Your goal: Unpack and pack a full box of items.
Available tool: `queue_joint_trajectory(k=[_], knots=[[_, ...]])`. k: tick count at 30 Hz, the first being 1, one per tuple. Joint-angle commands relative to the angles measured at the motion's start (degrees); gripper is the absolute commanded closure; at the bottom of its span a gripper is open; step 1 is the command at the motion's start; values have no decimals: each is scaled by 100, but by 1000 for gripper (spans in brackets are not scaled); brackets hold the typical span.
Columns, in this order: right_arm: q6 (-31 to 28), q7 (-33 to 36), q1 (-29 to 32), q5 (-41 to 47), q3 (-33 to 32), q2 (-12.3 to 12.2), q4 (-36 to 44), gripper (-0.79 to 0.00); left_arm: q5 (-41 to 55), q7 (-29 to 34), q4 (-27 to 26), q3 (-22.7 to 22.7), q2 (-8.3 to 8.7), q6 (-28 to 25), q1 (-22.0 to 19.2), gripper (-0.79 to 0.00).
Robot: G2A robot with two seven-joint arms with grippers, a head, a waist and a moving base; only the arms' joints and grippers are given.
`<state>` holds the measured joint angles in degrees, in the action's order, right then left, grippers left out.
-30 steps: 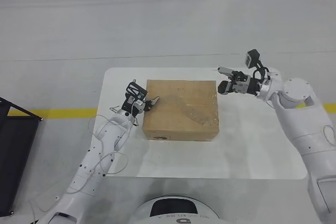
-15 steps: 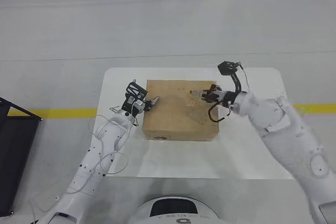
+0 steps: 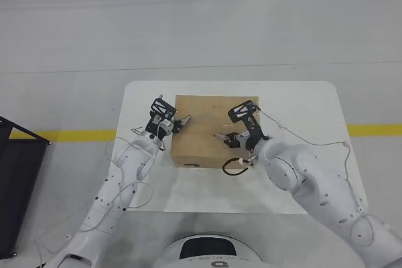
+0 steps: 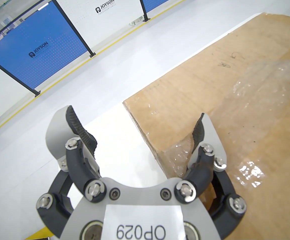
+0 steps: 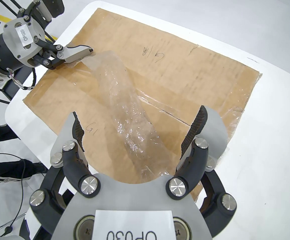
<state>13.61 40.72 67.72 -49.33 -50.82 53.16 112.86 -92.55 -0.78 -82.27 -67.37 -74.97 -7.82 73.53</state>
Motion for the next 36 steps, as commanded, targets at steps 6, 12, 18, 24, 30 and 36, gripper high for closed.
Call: queue_joint_trajectory(k=[6,12,18,24,30,36], knots=[[230,302,-774,-140,779,361,-658,-785,0,0,0,0,0,0,0,-785],[918,57,-1095,-640,1236,651,-1008,-785,0,0,0,0,0,0,0,-785],[1441,-272,-1122,-702,1212,827,-1231,-785,0,0,0,0,0,0,0,-785],[1648,-600,-739,-578,521,747,-1239,-785,0,0,0,0,0,0,0,-785],[1495,-821,-192,-257,-332,615,-1221,-785,0,0,0,0,0,0,0,-785],[1416,-1224,521,73,-1279,489,-994,-785,0,0,0,0,0,0,0,-785]])
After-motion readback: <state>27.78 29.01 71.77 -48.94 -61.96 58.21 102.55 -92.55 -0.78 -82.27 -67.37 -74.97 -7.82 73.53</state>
